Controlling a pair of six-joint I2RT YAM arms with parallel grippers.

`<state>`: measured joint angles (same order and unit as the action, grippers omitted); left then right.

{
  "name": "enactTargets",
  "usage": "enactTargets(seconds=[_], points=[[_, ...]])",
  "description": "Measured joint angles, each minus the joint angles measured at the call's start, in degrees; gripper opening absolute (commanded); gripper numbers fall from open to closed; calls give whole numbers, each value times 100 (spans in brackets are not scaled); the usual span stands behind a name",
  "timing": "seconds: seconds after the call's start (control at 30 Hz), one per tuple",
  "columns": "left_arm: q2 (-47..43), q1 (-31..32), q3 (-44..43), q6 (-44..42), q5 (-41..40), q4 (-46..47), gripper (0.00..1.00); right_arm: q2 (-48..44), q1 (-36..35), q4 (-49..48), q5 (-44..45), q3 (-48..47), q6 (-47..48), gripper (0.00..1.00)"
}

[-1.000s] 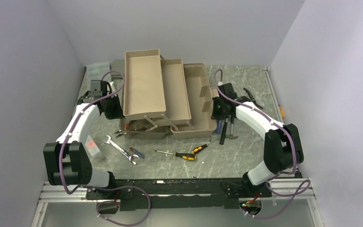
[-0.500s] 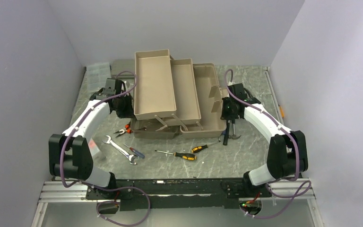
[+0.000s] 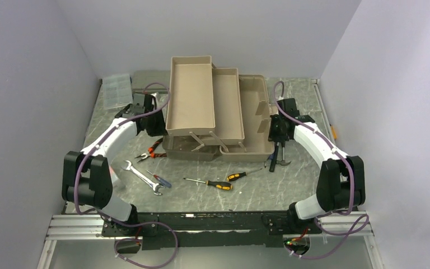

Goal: Pack the tool kit

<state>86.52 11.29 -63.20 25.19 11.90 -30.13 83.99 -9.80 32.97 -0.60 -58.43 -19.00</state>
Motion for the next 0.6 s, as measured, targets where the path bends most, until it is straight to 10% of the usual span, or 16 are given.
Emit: enactTargets(seconds=[0.6], points=[[17,-7,728,326,356,1128,0,15,240,129,55,-68,140,0]])
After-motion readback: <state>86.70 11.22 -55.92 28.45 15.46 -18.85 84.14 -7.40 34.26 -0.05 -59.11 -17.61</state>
